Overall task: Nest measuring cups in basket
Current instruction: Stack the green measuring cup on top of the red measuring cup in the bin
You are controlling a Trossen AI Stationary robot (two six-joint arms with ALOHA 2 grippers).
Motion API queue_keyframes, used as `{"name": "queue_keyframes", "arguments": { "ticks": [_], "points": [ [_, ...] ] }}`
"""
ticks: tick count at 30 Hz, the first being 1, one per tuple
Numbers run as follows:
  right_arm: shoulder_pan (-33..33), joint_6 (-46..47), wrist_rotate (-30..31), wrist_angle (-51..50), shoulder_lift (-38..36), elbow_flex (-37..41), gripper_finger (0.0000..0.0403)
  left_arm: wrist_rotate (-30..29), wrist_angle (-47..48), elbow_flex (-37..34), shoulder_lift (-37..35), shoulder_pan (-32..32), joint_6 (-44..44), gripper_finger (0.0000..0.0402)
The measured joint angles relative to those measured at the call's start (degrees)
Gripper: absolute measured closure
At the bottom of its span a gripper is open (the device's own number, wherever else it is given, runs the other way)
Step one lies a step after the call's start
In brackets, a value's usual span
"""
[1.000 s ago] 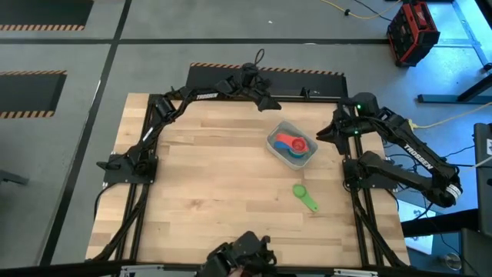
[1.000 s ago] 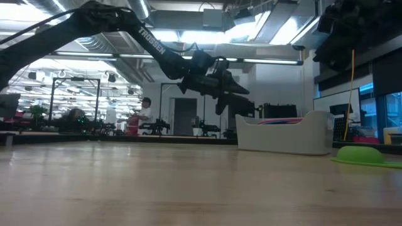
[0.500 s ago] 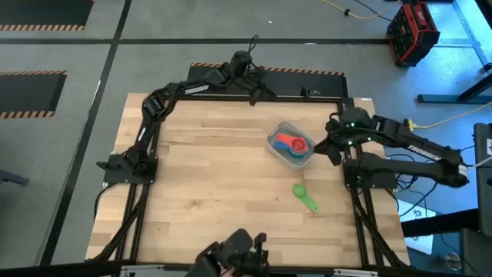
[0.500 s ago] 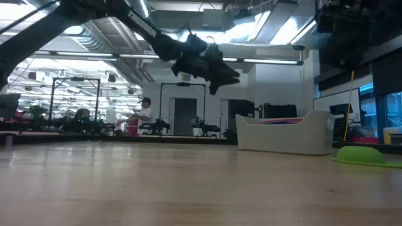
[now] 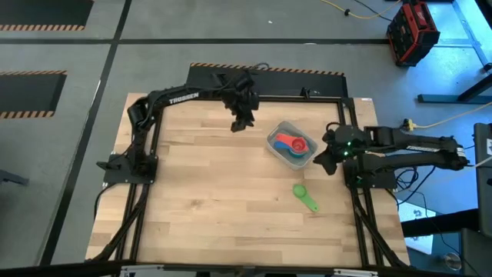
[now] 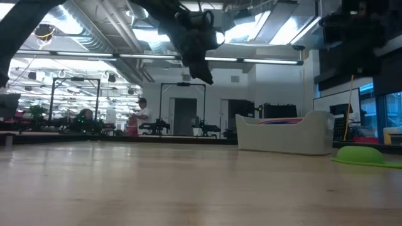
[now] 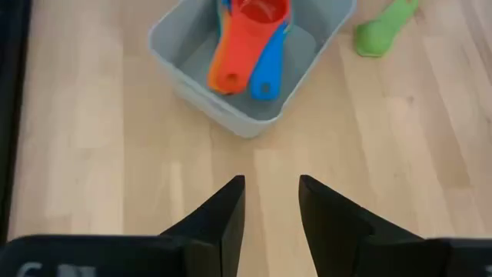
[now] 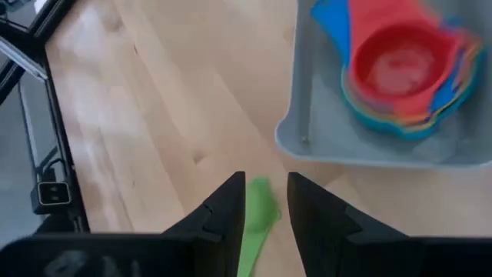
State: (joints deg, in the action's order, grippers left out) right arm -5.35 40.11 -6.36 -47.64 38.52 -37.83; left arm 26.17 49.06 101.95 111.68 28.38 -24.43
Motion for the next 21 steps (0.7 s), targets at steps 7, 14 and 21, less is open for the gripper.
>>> {"name": "queue_keyframes", "arguments": {
  "ticks": [7,14,21],
  "points": [
    [5.8,8.2,-4.7,13.2,0.0,10.5,0.03,-5.3,0.3,0.0,0.0,-4.0,-0.3,0.0285],
    [13.6,12.6,-2.1,23.1,0.0,13.0,0.03,-6.7,0.2,0.0,0.0,-4.9,-0.2,0.0285],
    [16.4,8.5,-0.3,34.7,0.0,13.0,0.03,-7.3,-0.1,0.0,0.0,-4.9,0.0,0.0285]
  ]
}}
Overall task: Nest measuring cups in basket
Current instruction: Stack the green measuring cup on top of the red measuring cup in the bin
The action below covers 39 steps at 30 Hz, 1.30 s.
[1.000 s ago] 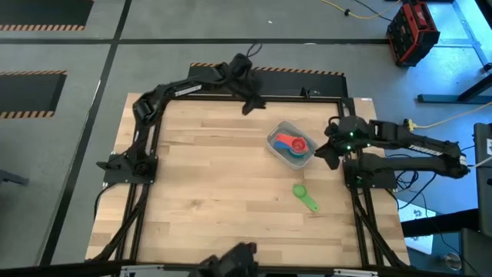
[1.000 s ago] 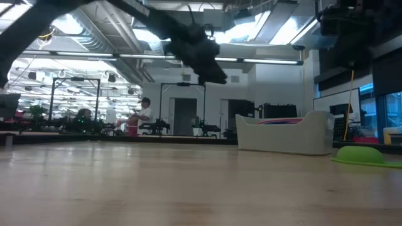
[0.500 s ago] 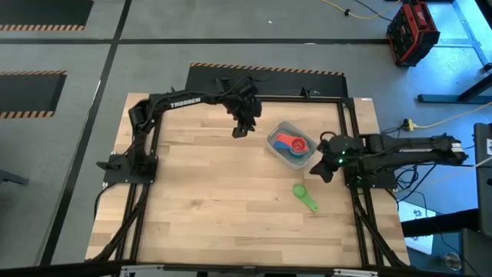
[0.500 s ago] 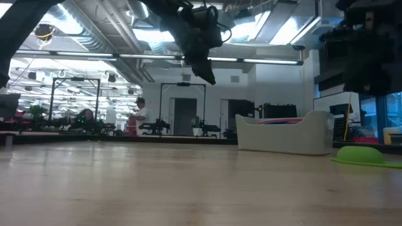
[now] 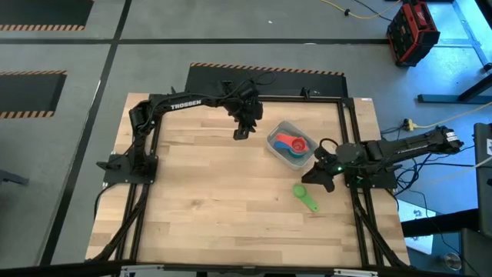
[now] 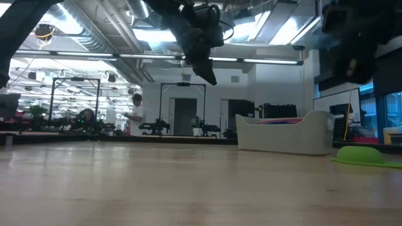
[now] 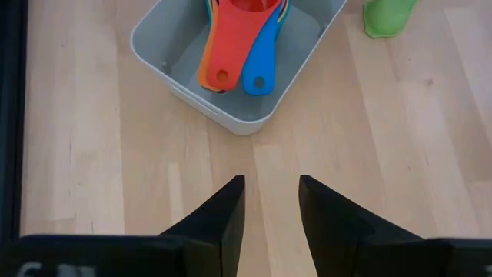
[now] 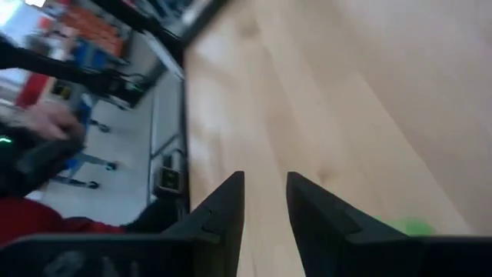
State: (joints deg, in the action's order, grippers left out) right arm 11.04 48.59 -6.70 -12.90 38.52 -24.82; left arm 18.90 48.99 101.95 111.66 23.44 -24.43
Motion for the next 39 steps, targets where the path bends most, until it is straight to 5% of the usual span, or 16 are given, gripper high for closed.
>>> {"name": "queue_keyframes", "arguments": {
  "ticks": [8,22,39],
  "points": [
    [5.1,-0.3,-0.1,8.5,0.4,0.0,0.03,-0.1,0.0,0.0,0.0,-0.5,0.6,0.0285],
    [23.1,25.3,0.9,13.6,9.8,-0.4,0.03,-0.4,0.0,0.0,0.0,-3.4,1.7,0.0285],
    [23.7,26.3,-3.6,13.1,12.5,-0.6,0.03,-1.9,0.0,0.0,0.0,-5.9,1.3,0.0285]
  ]
}}
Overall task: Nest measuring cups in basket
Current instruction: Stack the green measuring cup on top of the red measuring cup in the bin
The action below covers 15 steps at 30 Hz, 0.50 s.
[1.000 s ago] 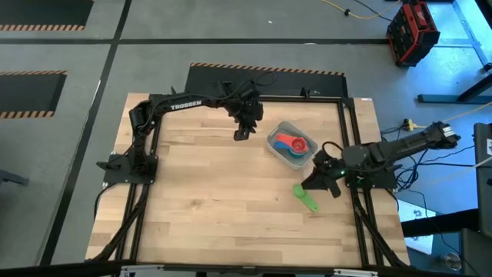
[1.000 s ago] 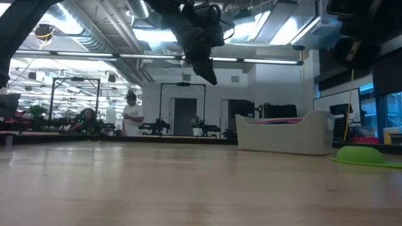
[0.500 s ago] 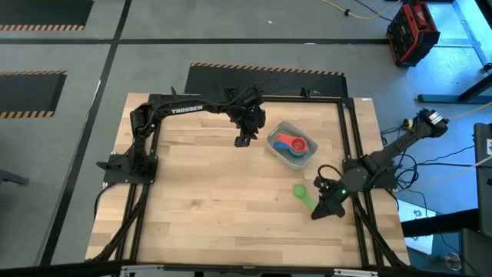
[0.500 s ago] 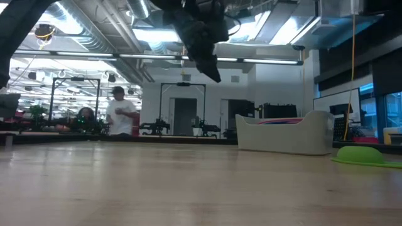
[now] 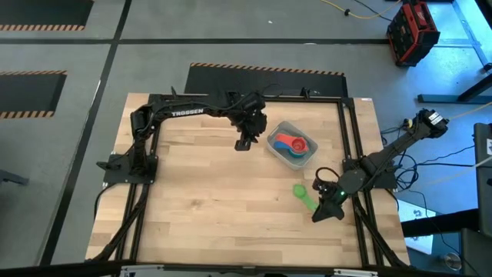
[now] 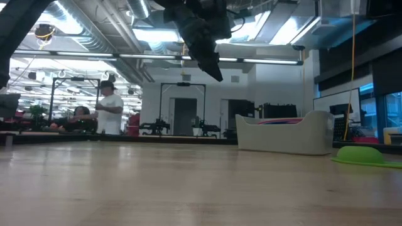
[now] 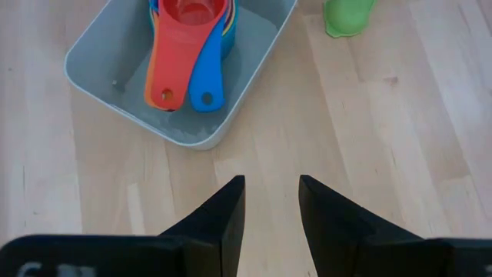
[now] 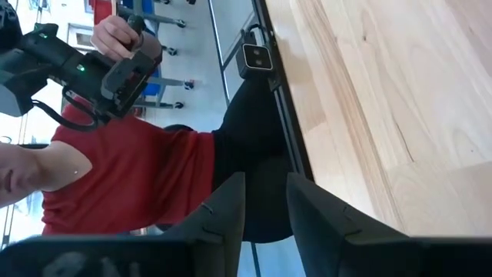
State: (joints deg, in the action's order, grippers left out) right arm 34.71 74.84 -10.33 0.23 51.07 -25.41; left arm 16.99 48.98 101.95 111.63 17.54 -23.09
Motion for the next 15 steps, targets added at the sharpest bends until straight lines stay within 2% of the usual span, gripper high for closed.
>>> {"name": "queue_keyframes", "arguments": {
  "ticks": [15],
  "points": [
    [0.0,-0.5,-0.9,0.3,0.0,0.0,0.0293,0.0,0.0,0.0,0.0,0.2,0.0,0.0285]
  ]
}}
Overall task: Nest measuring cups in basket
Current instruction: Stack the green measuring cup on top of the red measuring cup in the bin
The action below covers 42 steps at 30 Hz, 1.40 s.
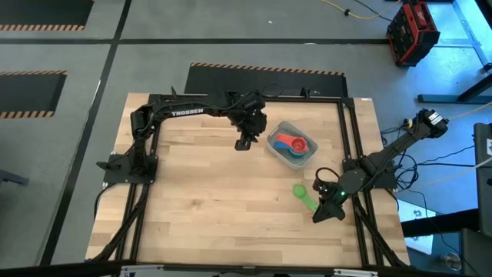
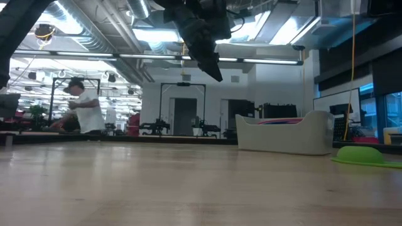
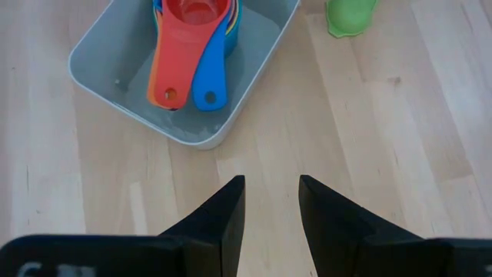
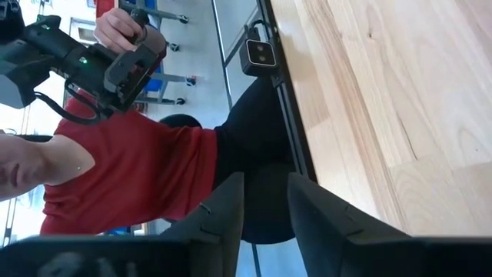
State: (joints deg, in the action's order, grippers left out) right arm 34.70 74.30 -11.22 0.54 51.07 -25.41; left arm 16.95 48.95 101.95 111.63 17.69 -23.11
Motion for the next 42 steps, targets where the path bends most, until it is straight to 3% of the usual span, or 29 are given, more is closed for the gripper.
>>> {"name": "queue_keyframes", "arguments": {
  "ticks": [6,10,14,22,29,33,36,42],
  "points": [
    [0.0,0.3,-1.5,0.0,0.0,0.0,0.028,0.0,0.0,0.0,0.0,0.0,0.0,0.0285],
    [0.0,3.2,1.7,-4.8,0.6,-0.1,0.0279,0.0,-0.2,0.0,0.0,0.0,0.0,0.0285],
    [-0.3,1.4,-1.6,-6.5,1.4,0.0,0.0279,0.0,-0.2,0.0,0.0,0.0,0.0,0.0285],
    [-0.5,3.4,-1.6,-5.1,1.4,0.0,0.0279,0.0,-0.9,0.0,0.0,0.0,0.0,0.0285],
    [-6.0,6.2,-8.1,-7.4,1.4,-1.3,0.0279,-0.4,-1.9,0.0,0.0,0.0,0.0,0.0285],
    [-9.5,1.3,-8.1,-14.1,1.5,-4.5,0.0279,-3.0,-1.9,0.0,0.0,0.0,0.0,0.0285],
    [-11.5,-3.6,-5.6,-20.9,1.9,-7.9,0.0279,-3.2,-1.9,0.0,0.0,0.0,0.0,0.0285],
    [-14.2,-14.0,5.0,-28.2,3.7,-12.3,0.0279,-6.7,-0.4,0.0,0.0,0.0,0.2,0.0285]
  ]
}}
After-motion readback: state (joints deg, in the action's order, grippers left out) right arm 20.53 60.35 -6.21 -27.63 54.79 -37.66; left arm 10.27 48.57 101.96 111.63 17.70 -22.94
